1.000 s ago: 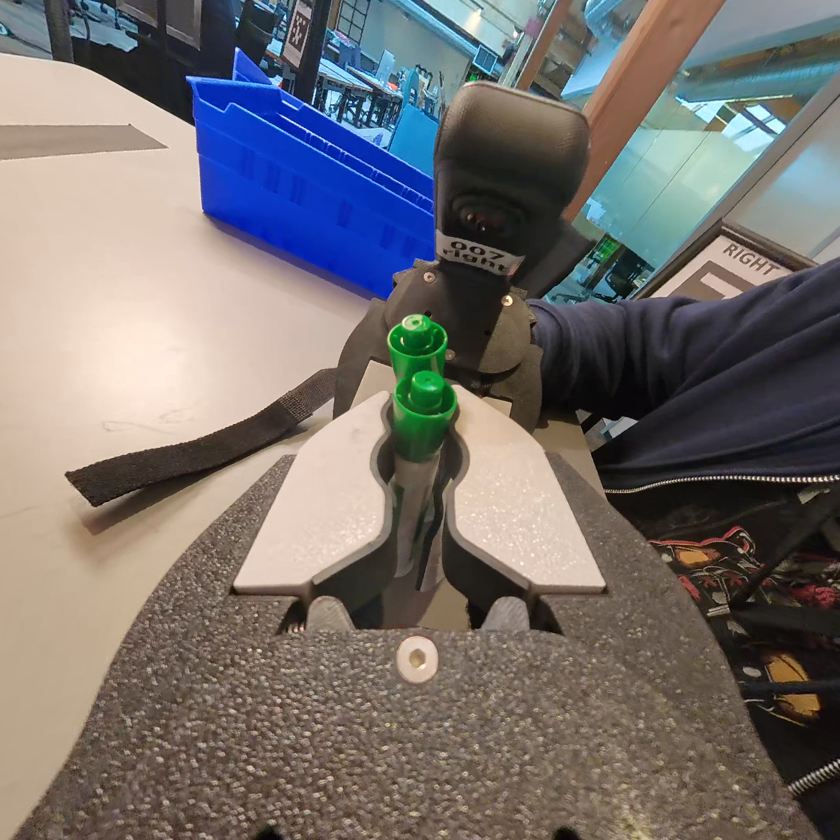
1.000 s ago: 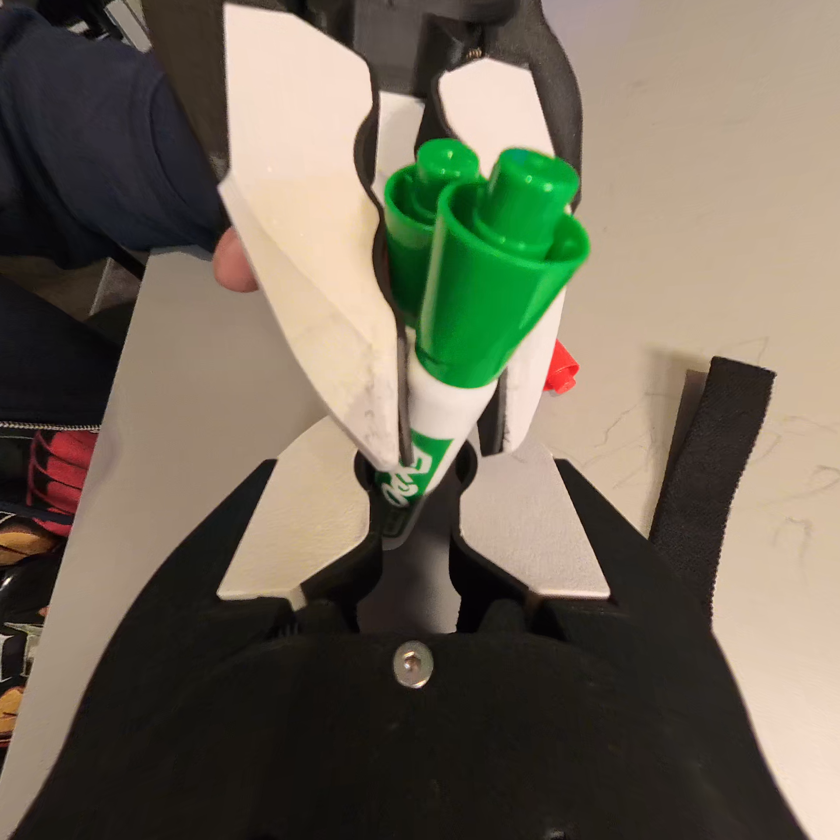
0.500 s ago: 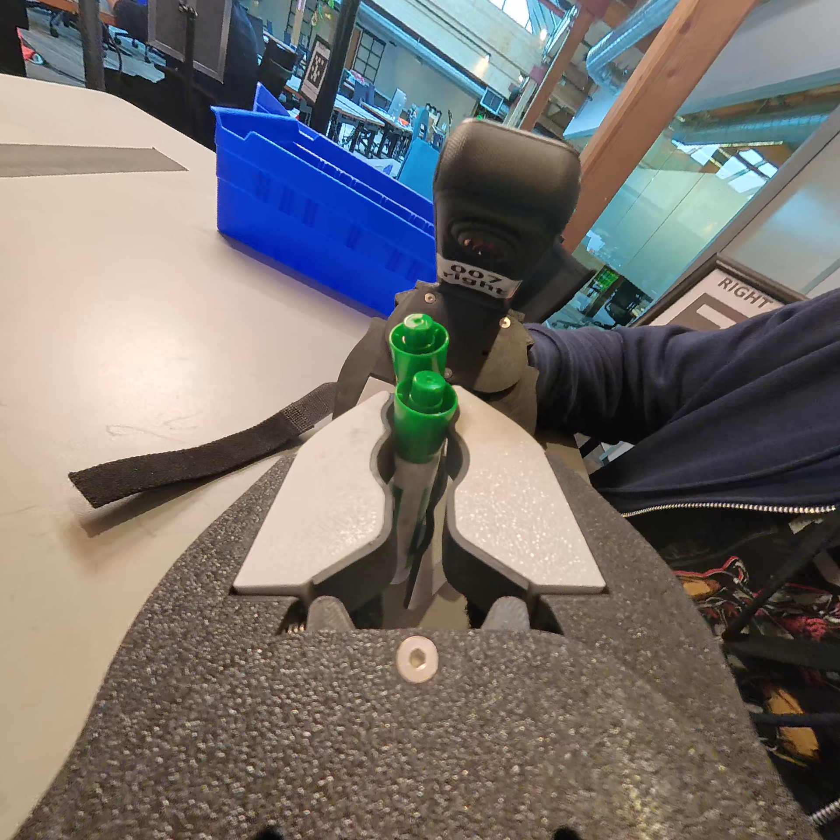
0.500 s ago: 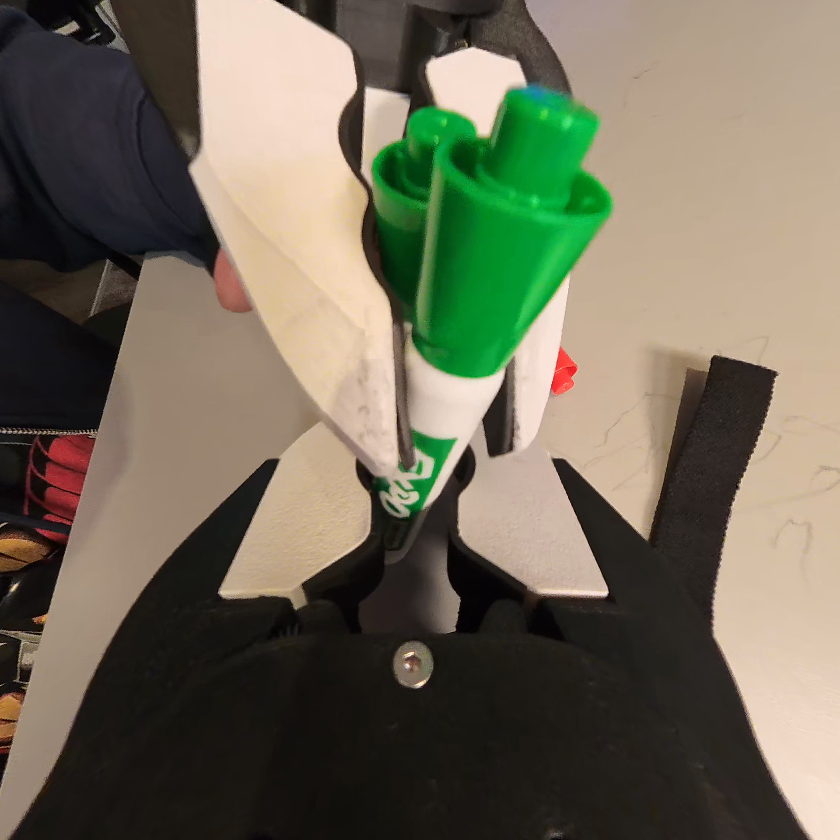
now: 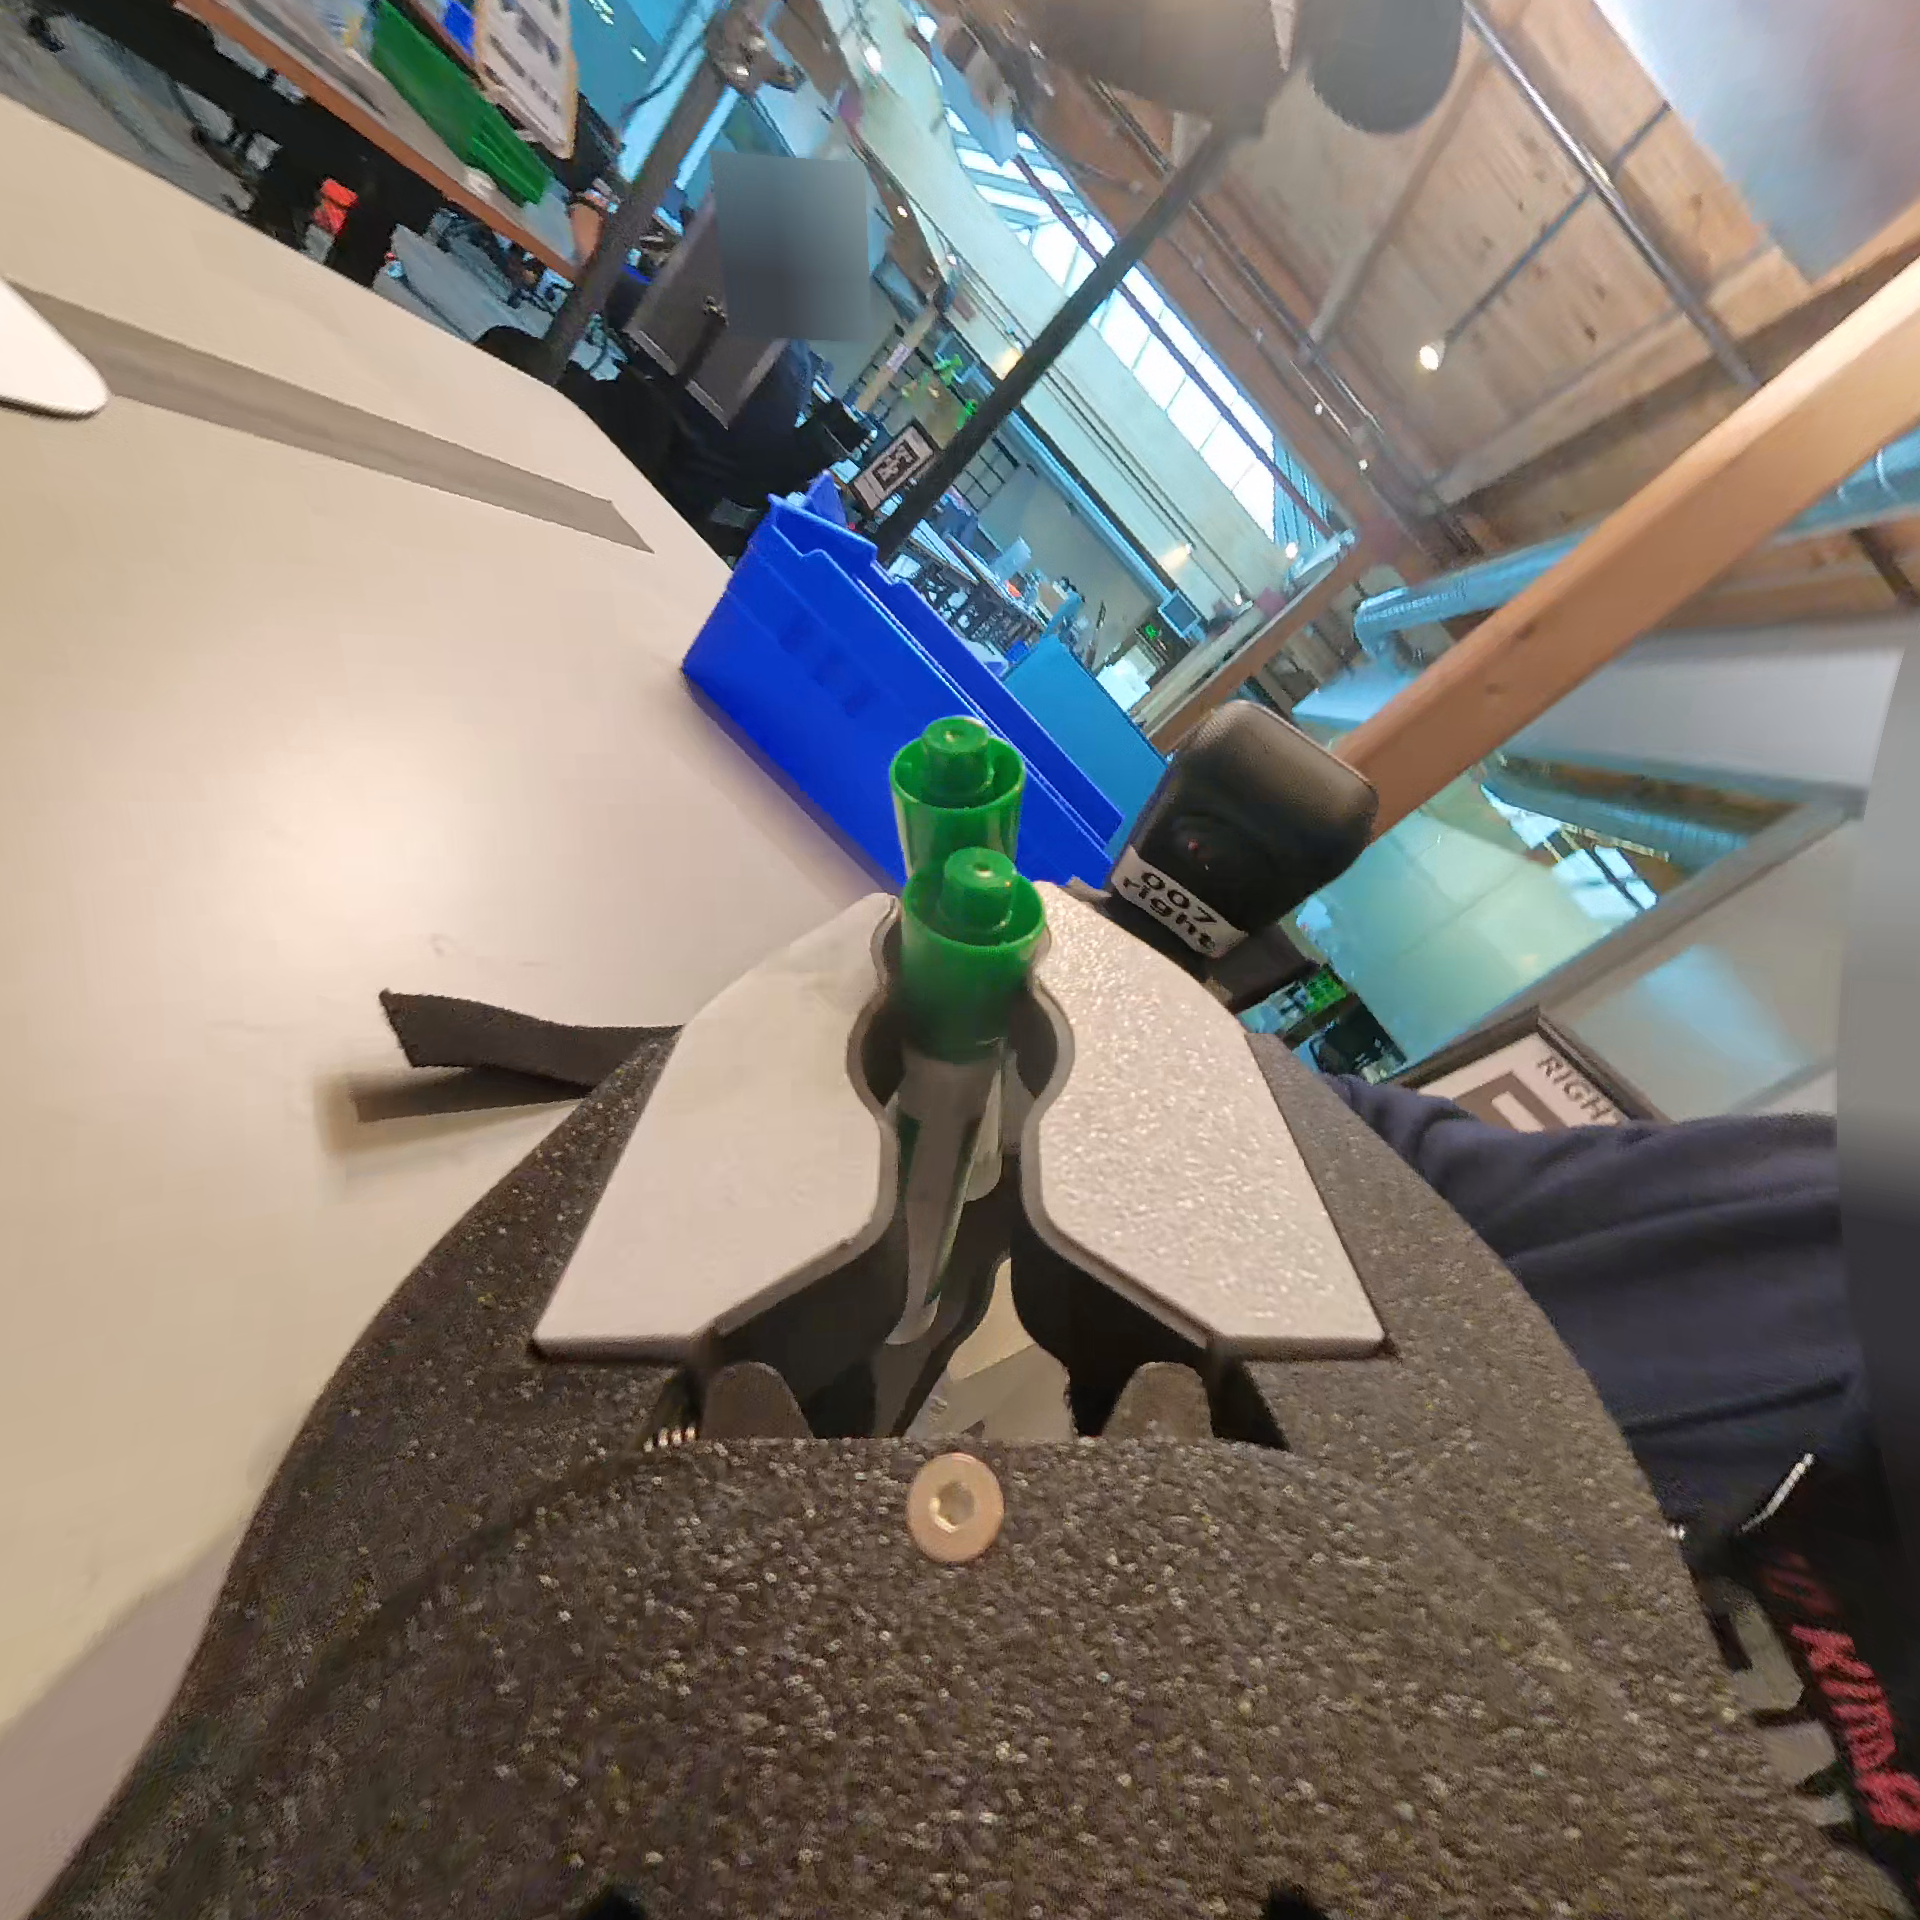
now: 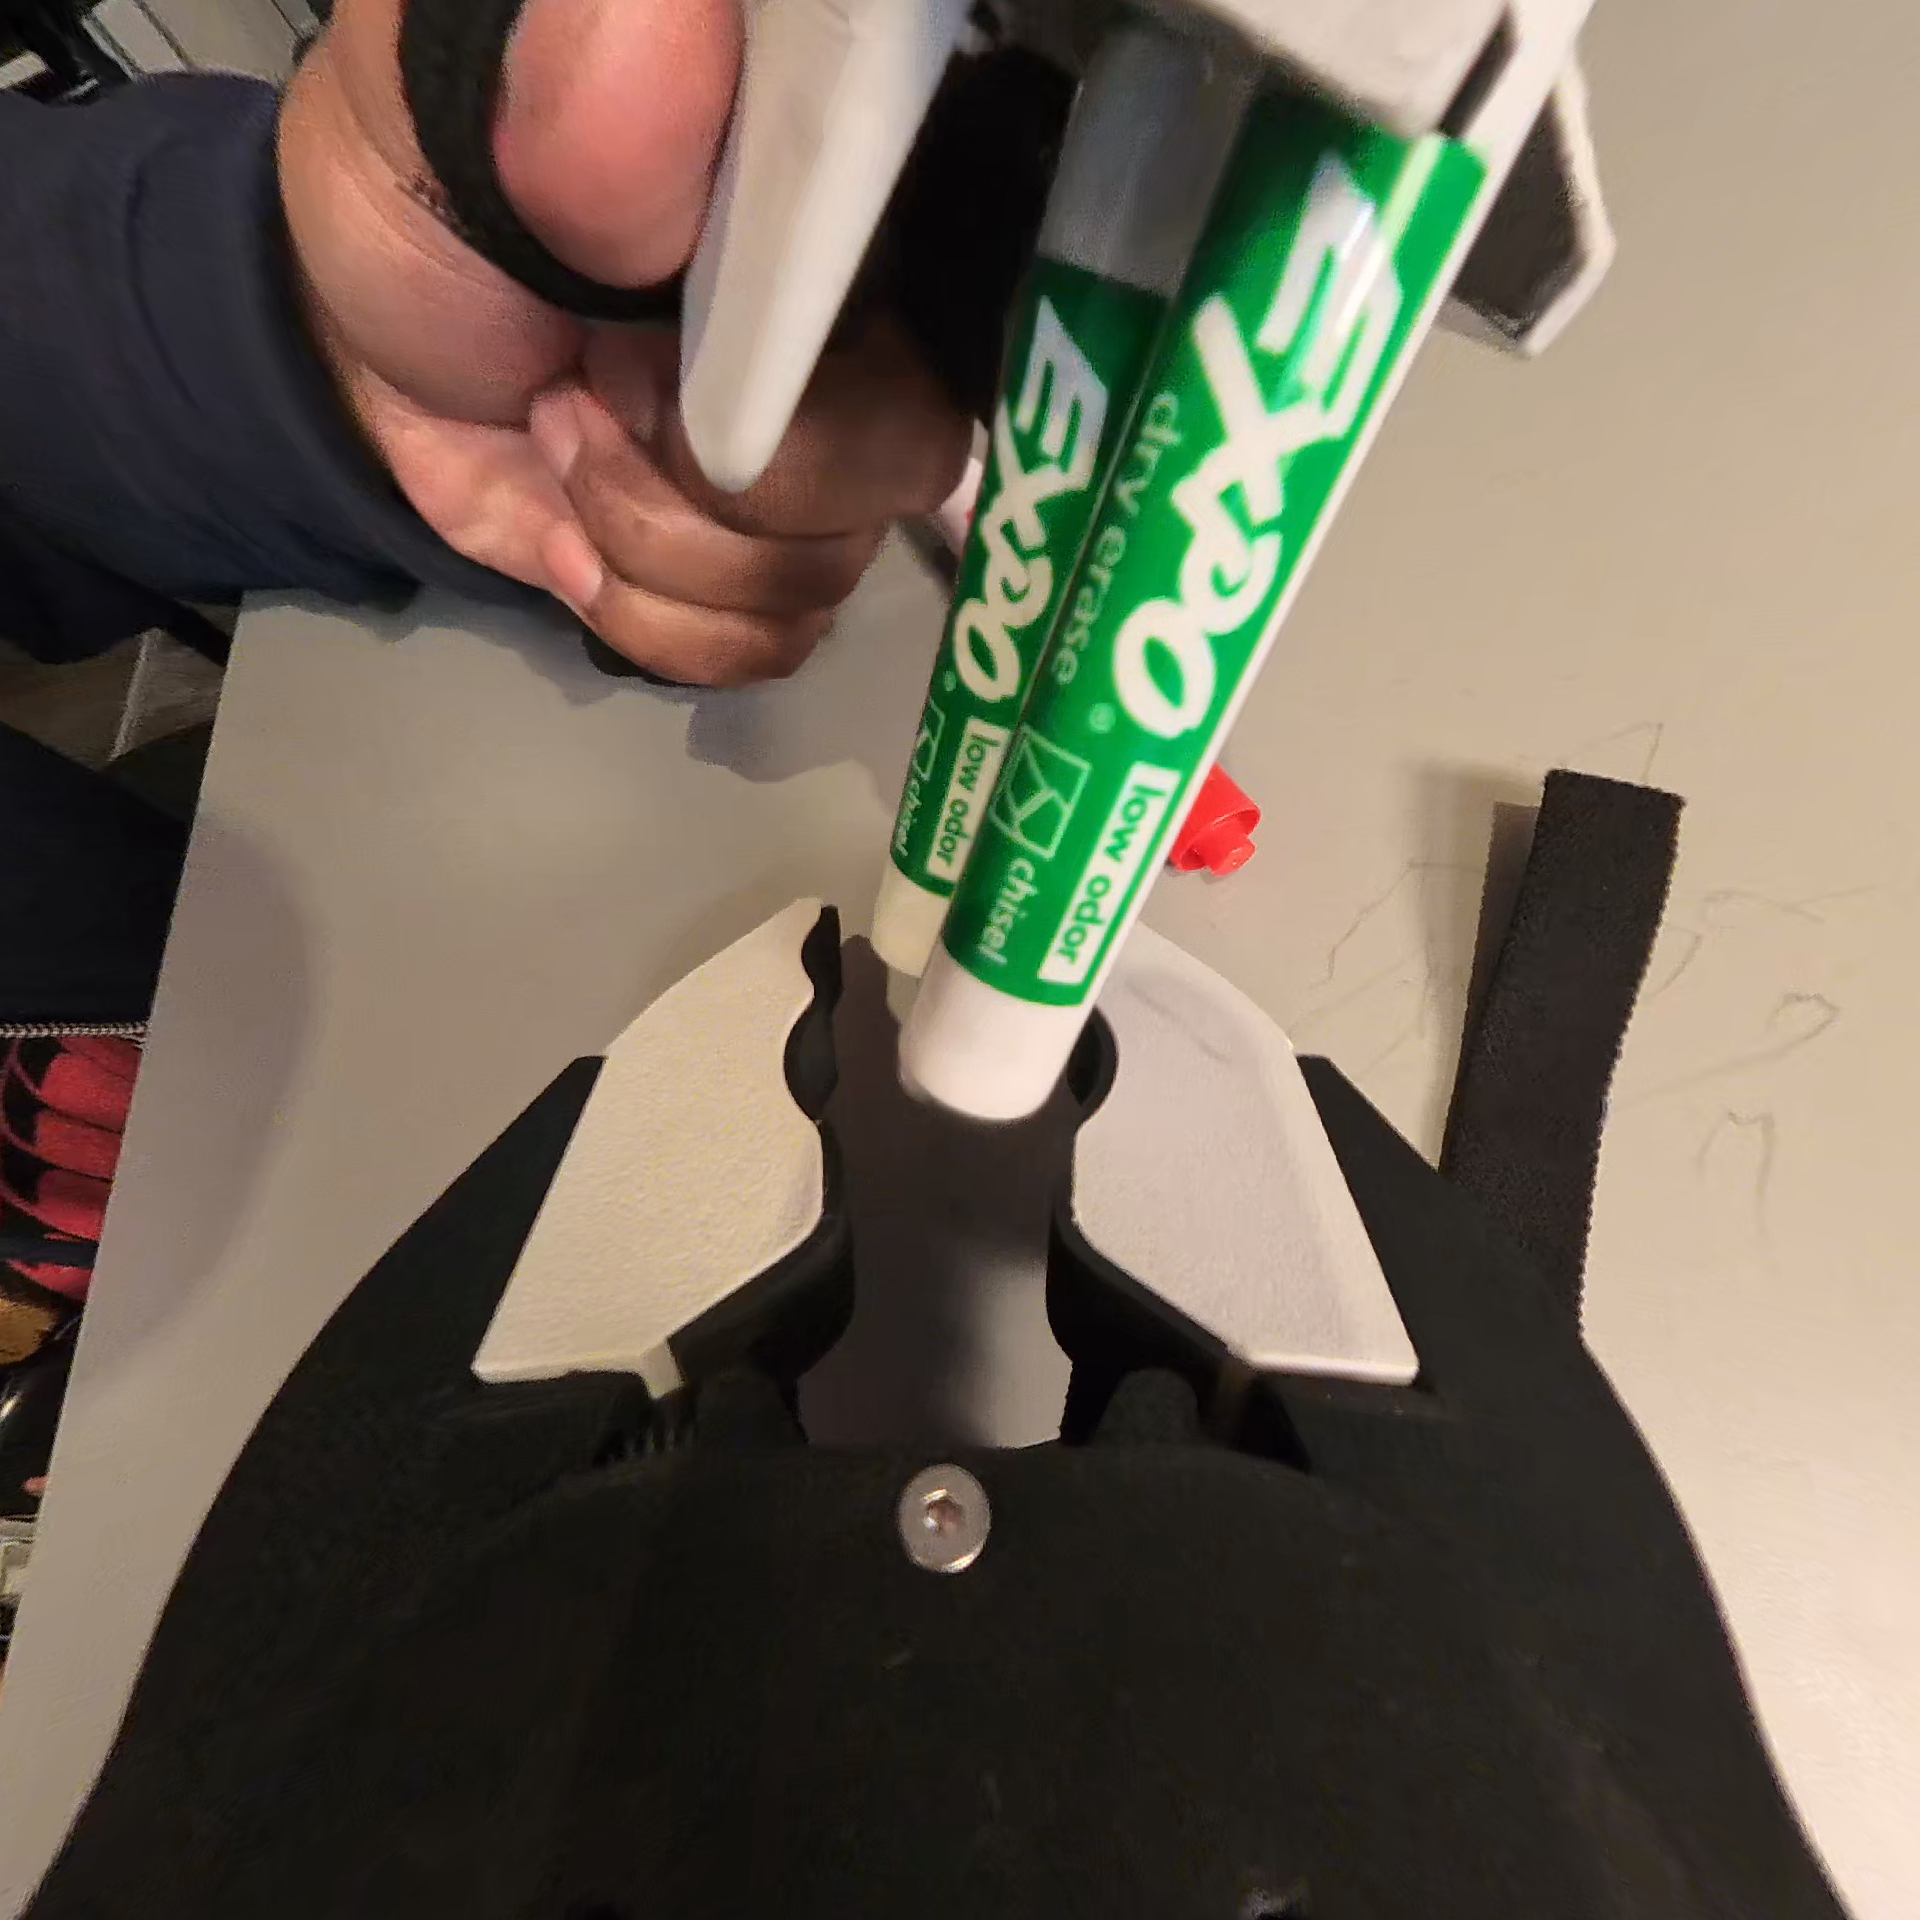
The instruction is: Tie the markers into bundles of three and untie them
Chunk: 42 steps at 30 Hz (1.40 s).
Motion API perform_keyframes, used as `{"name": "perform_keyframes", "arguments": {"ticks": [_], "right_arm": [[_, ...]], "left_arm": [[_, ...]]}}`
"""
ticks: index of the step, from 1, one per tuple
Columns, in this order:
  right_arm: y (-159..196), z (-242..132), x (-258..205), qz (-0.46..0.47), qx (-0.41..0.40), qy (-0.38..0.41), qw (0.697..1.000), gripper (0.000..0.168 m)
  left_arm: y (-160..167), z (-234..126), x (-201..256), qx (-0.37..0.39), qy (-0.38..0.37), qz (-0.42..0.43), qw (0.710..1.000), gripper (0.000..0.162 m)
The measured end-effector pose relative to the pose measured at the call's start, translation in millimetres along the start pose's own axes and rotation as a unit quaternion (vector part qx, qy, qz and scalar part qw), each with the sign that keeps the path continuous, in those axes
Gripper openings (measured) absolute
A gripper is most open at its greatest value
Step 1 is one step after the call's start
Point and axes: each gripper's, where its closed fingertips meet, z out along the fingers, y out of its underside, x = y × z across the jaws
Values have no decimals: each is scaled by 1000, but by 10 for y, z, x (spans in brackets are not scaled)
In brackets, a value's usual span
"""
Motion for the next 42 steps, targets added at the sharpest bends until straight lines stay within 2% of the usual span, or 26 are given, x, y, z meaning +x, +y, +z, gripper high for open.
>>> {"name": "perform_keyframes", "arguments": {"ticks": [12,21,27,32,42], "right_arm": [[82,42,64,-15,-31,48,998,32],[28,-12,96,9,-5,44,999,30],[30,-19,57,19,-2,24,1000,31],[4,-48,-4,33,10,-18,999,43],[-20,-12,-78,41,8,-55,998,50]], "left_arm": [[-31,-22,-37,28,20,-95,995,18],[58,32,-68,9,9,-81,997,18],[103,33,-111,-16,-27,-48,998,18],[138,22,-155,-32,-51,-47,997,19],[239,100,-24,-64,-34,-29,997,18]]}}
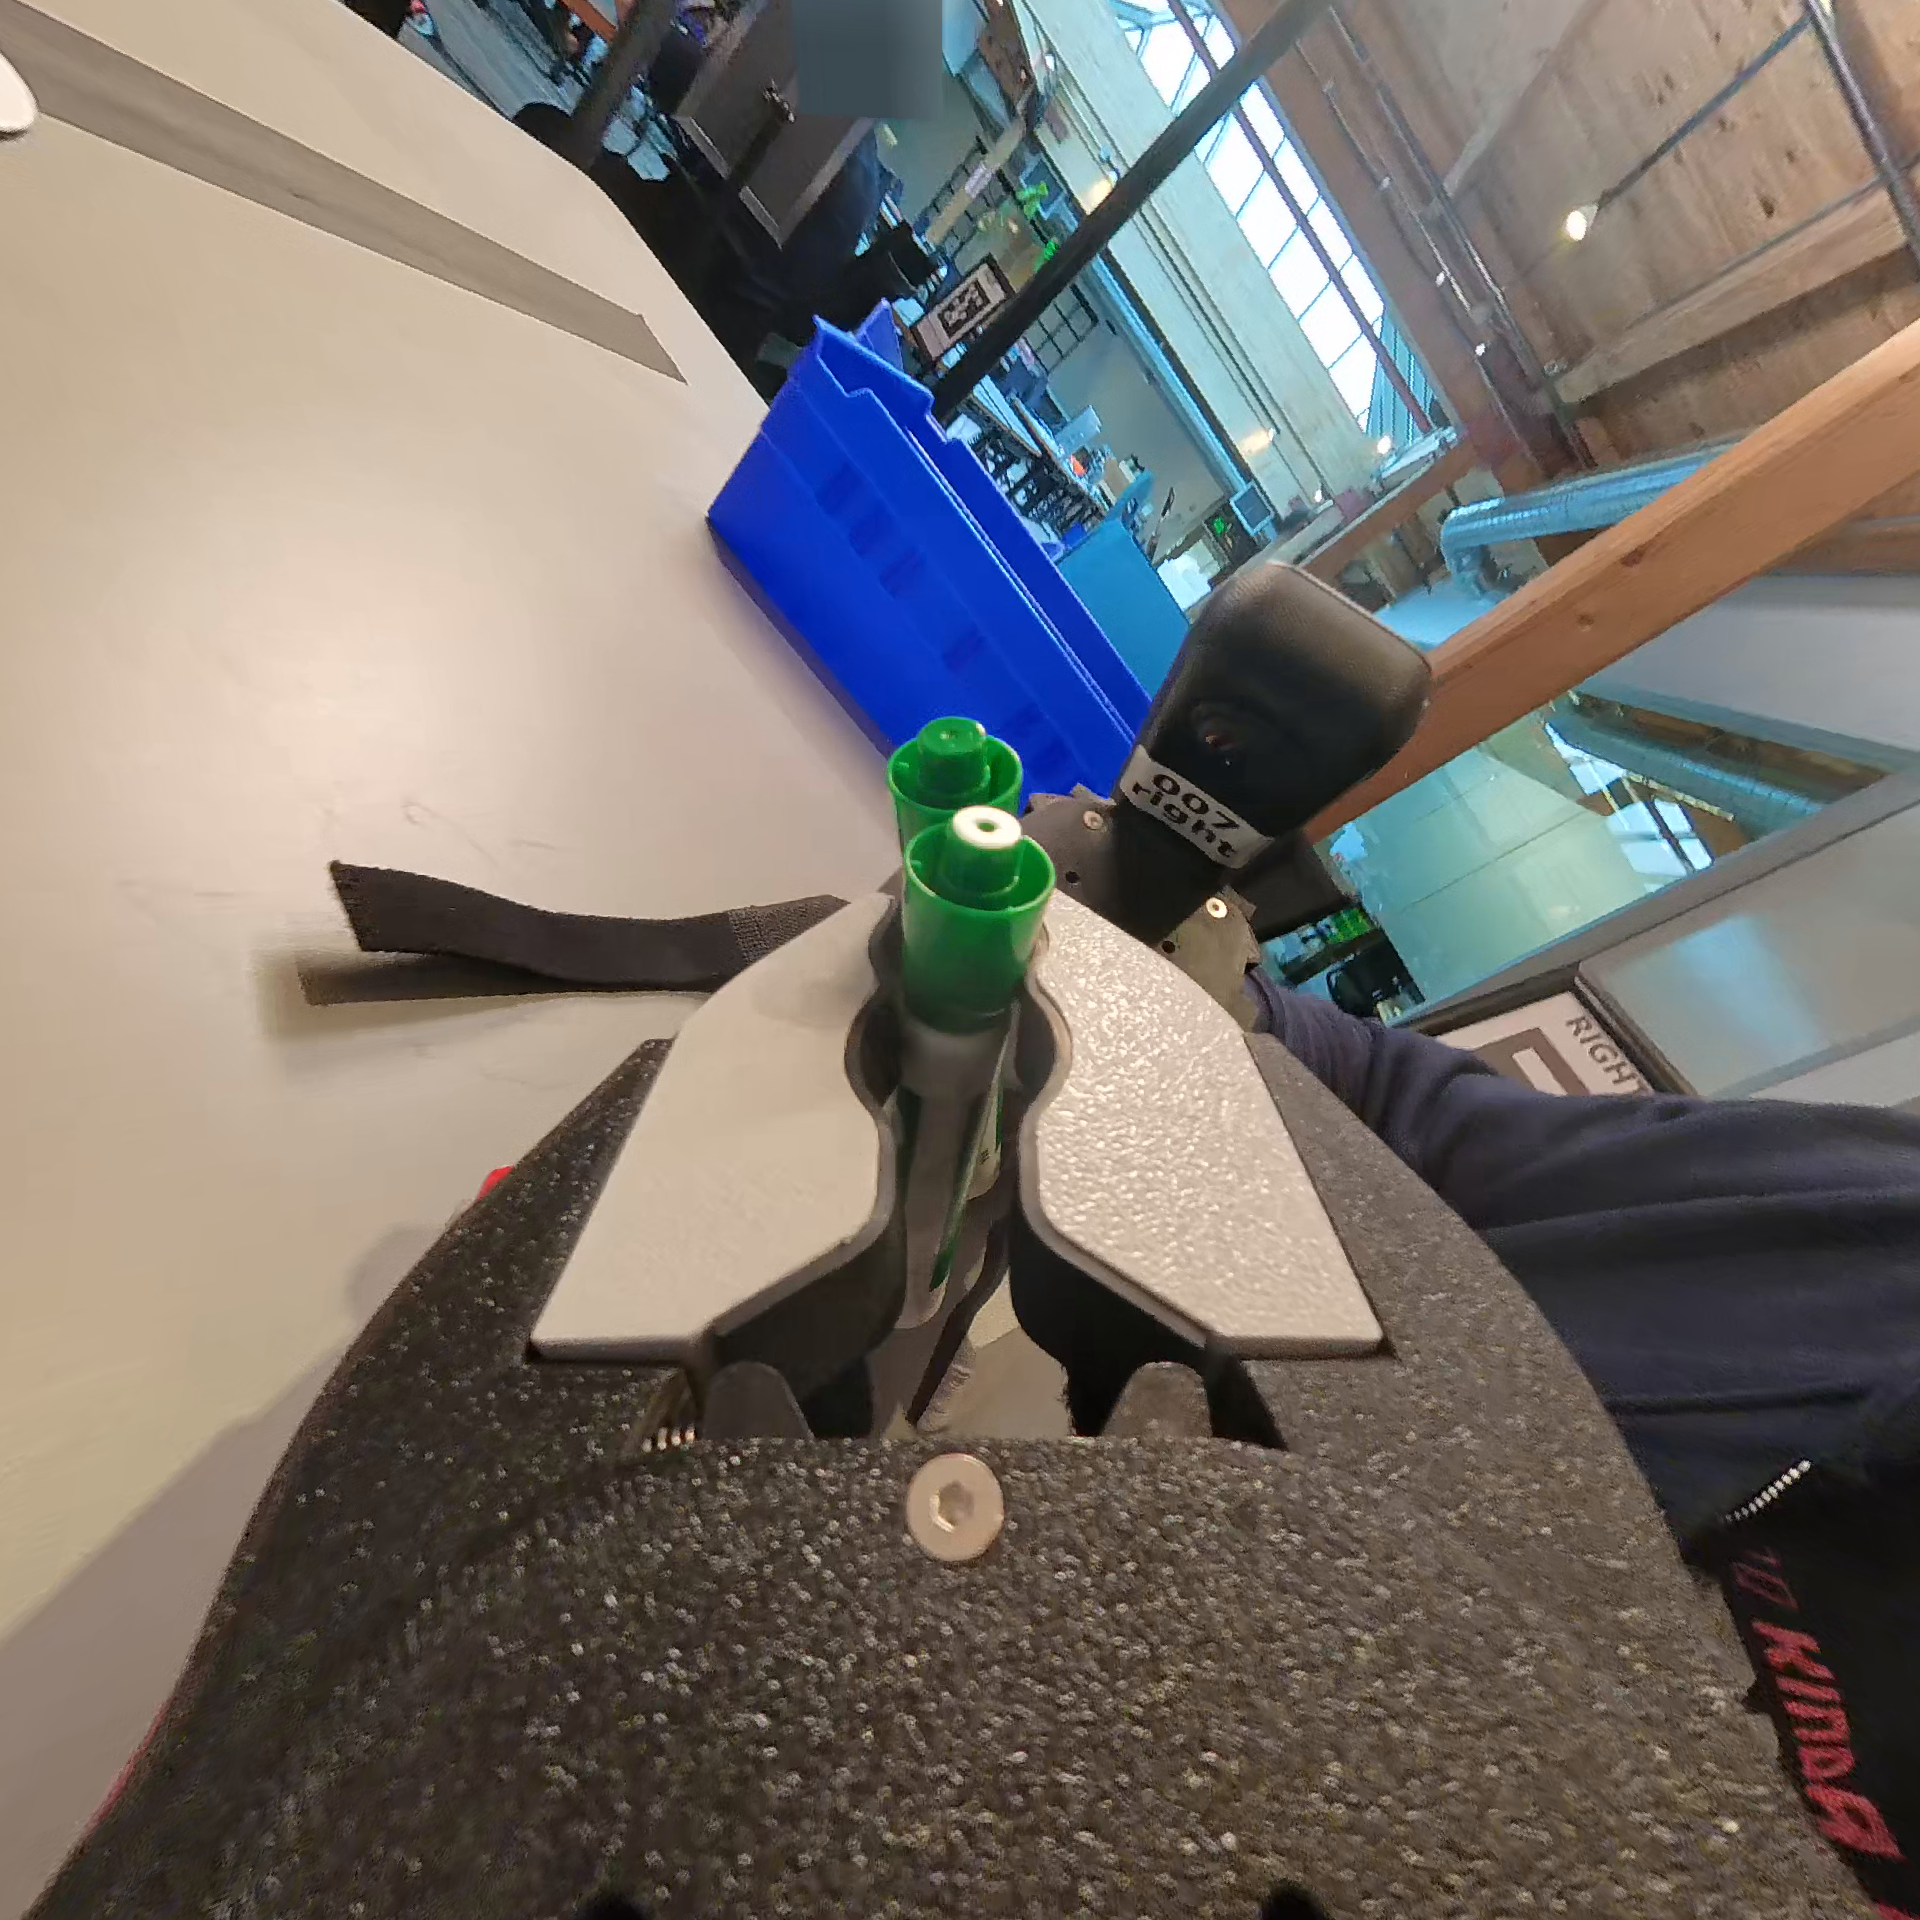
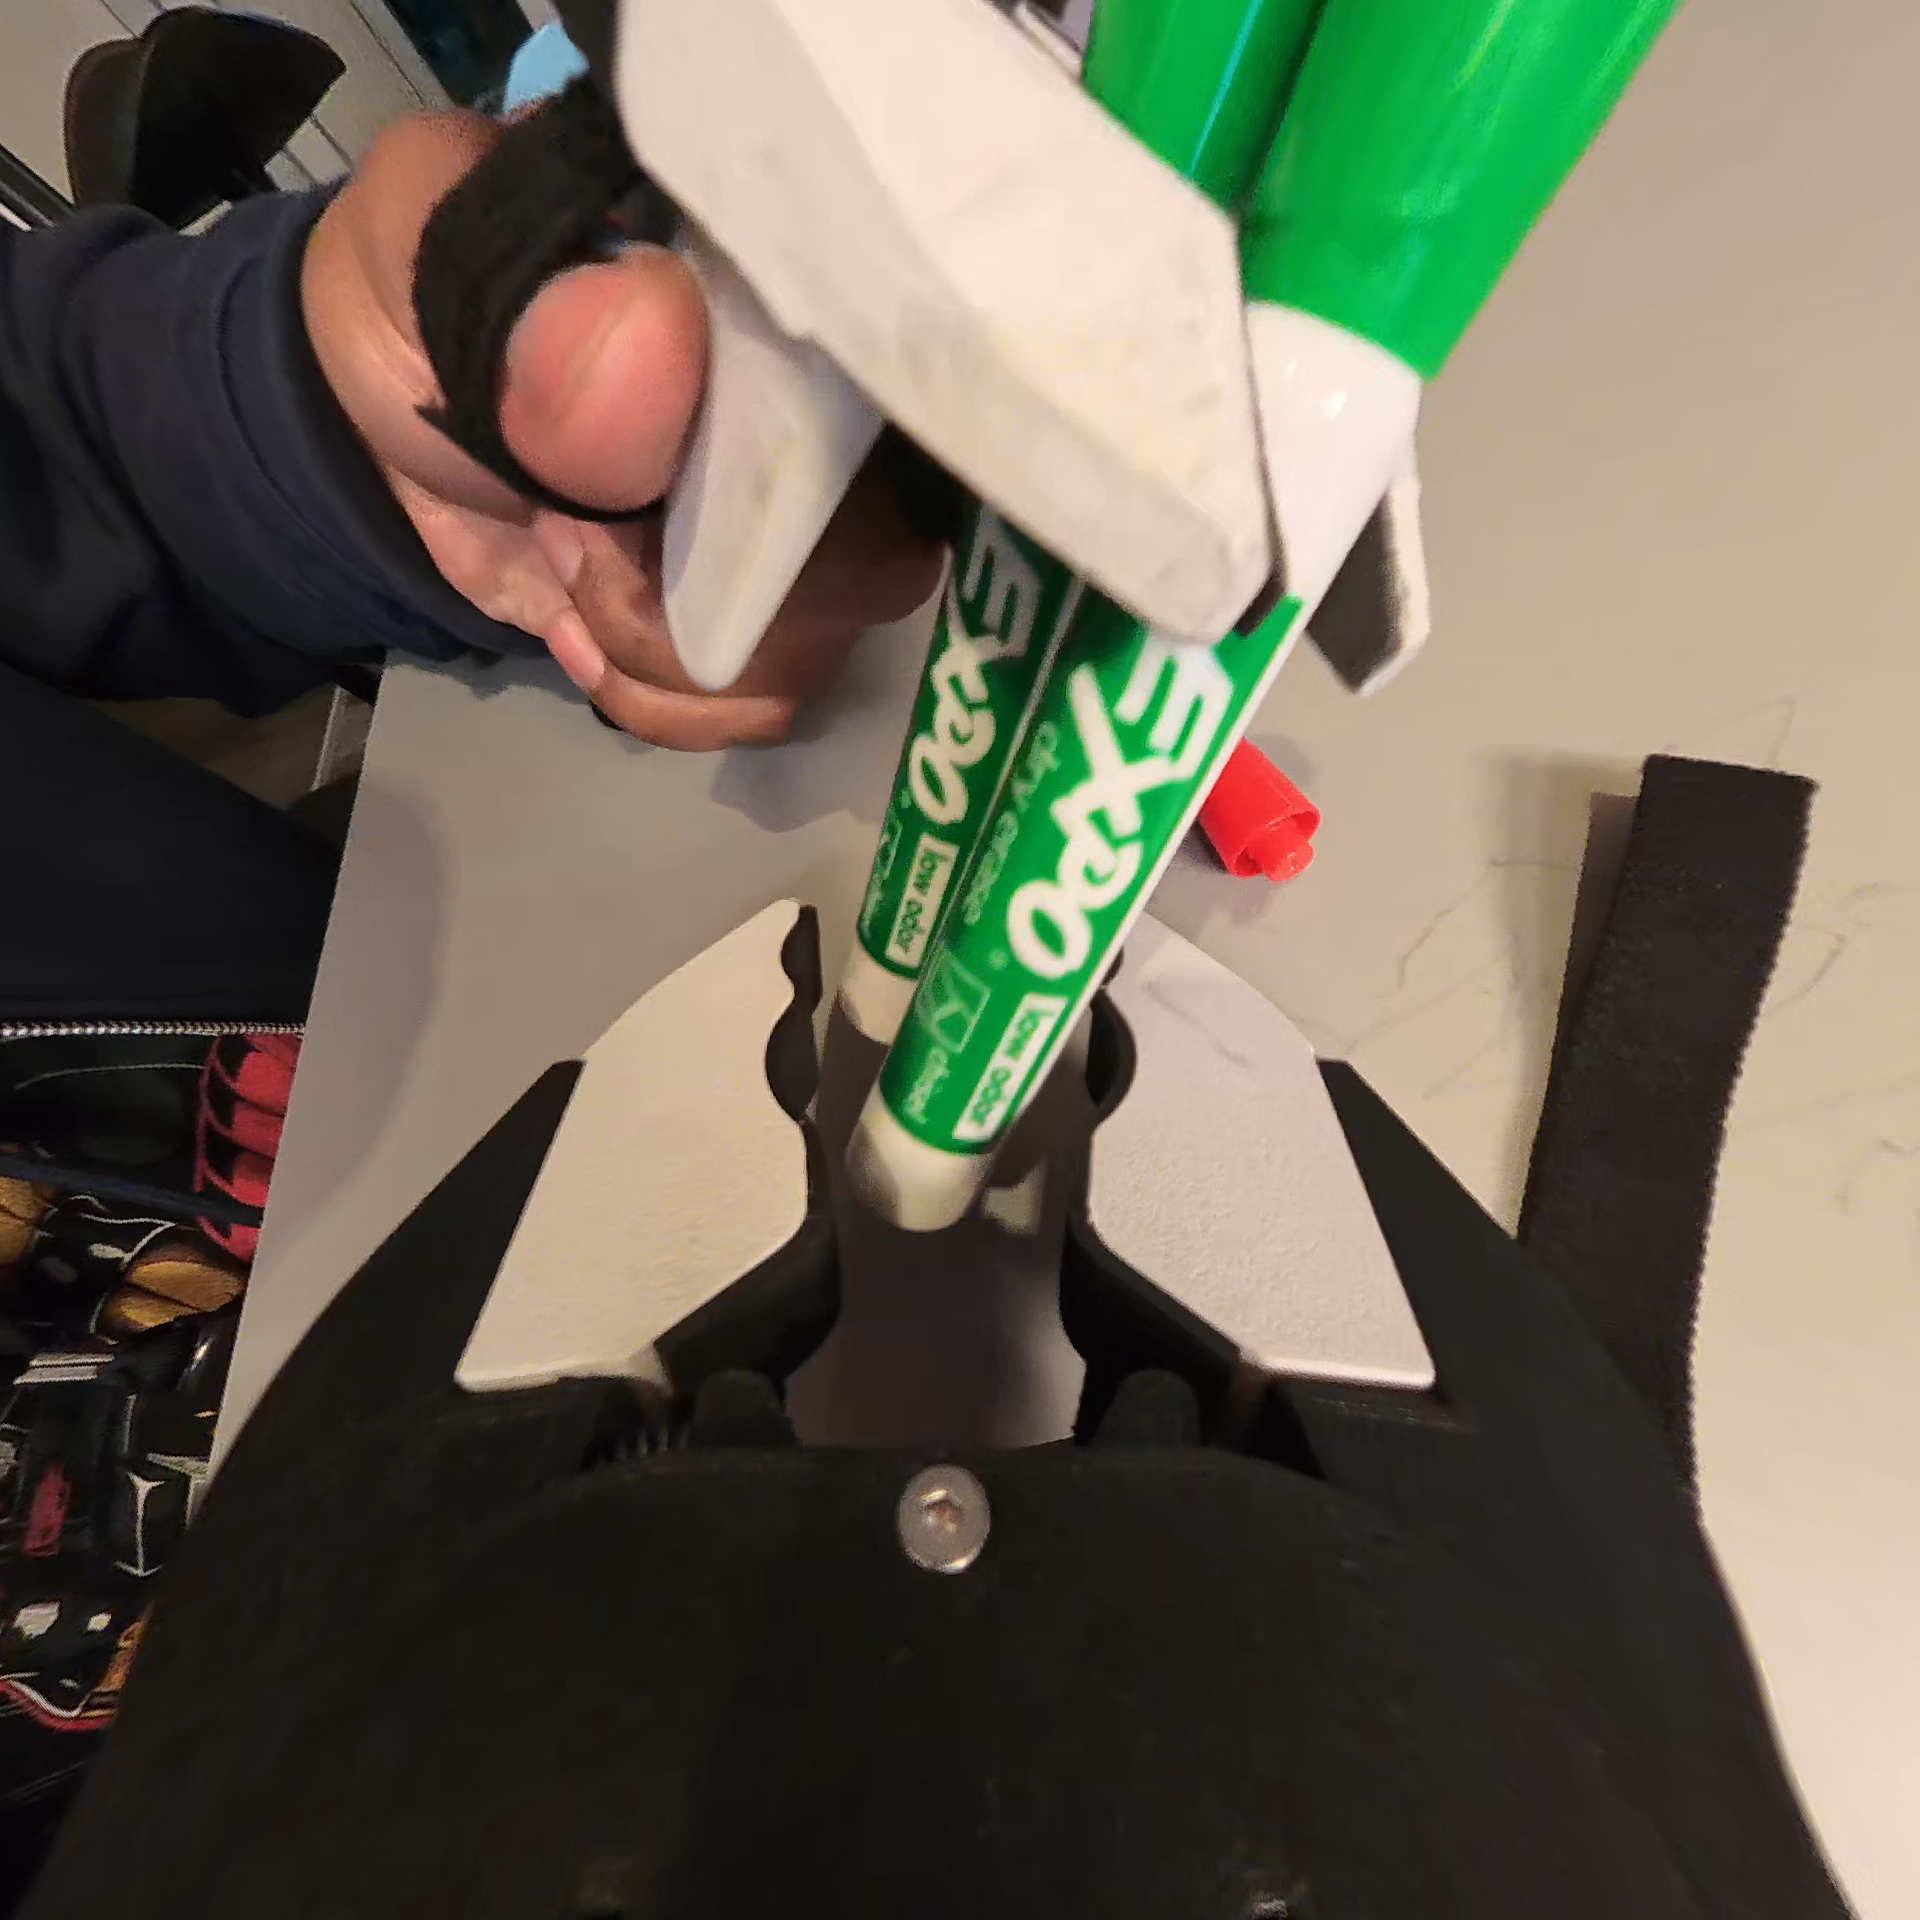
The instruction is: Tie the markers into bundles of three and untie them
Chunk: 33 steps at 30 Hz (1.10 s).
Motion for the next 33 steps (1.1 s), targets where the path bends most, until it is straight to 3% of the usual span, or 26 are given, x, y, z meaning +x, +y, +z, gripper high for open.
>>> {"name": "perform_keyframes", "arguments": {"ticks": [6,14,23,33], "right_arm": [[-28,46,-107,8,3,-35,999,51],[-18,72,-200,26,-1,-66,997,35],[-73,53,-256,125,27,-111,986,29],[-68,9,-174,187,45,-104,976,27]], "left_arm": [[113,65,165,-37,19,45,998,19],[148,64,196,-47,40,70,996,19],[141,52,155,-47,44,50,997,19],[163,43,29,-51,50,13,997,19]]}}
